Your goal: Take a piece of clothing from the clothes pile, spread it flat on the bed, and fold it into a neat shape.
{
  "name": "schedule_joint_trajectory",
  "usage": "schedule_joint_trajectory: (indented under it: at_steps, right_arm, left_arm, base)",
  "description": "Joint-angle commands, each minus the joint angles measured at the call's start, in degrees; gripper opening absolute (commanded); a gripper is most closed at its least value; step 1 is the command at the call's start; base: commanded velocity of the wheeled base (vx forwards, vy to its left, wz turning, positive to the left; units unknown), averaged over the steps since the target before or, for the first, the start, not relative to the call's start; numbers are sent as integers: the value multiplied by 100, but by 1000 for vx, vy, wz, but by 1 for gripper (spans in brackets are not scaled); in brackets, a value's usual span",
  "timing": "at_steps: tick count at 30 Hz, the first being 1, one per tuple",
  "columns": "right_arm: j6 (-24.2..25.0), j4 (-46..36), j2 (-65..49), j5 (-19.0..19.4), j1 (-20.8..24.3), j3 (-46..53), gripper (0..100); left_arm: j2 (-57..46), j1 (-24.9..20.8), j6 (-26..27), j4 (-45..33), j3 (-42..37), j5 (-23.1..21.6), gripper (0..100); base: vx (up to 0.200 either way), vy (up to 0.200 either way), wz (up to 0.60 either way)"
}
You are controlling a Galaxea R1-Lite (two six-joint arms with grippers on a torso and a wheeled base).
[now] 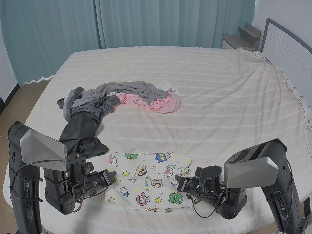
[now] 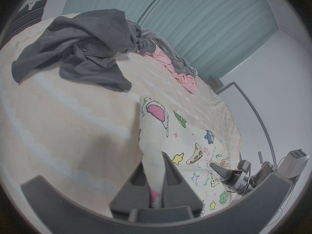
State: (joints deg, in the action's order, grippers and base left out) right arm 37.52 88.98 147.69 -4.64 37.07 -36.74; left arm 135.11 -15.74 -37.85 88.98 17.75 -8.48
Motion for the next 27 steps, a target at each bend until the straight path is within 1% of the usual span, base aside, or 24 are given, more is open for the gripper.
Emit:
schedule_joint_trajectory:
  at_steps: [1, 9, 14, 15, 24, 25, 27]
  right_arm:
    - [1, 76, -12, -10, 2, 0, 0]
    - [1, 76, -3, -10, 2, 9, 0]
    - [9, 85, -3, -10, 2, 9, 0]
    - [1, 85, -3, -10, 2, 9, 0]
    - [1, 76, -12, -1, 2, 53, 0]
    - [1, 76, -21, 7, 2, 80, 100]
    - [1, 76, -21, -1, 2, 97, 100]
  left_arm:
    - [16, 1, -3, 102, 0, 5, 0]
    - [33, 1, -3, 102, 0, 5, 0]
    - [42, -8, 15, 102, 0, 137, 0]
    - [59, -26, 15, 102, 0, 251, 0]
    - [103, -52, 6, 102, -8, 268, 0]
    - [103, -52, 6, 102, -17, 277, 100]
    - [95, -52, 6, 102, -44, 268, 100]
  base:
    - [0, 200, 0]
    - [0, 200, 0]
    - [0, 0, 0]
    - [0, 0, 0]
    - [0, 0, 0]
    - [0, 0, 0]
    - [0, 0, 0]
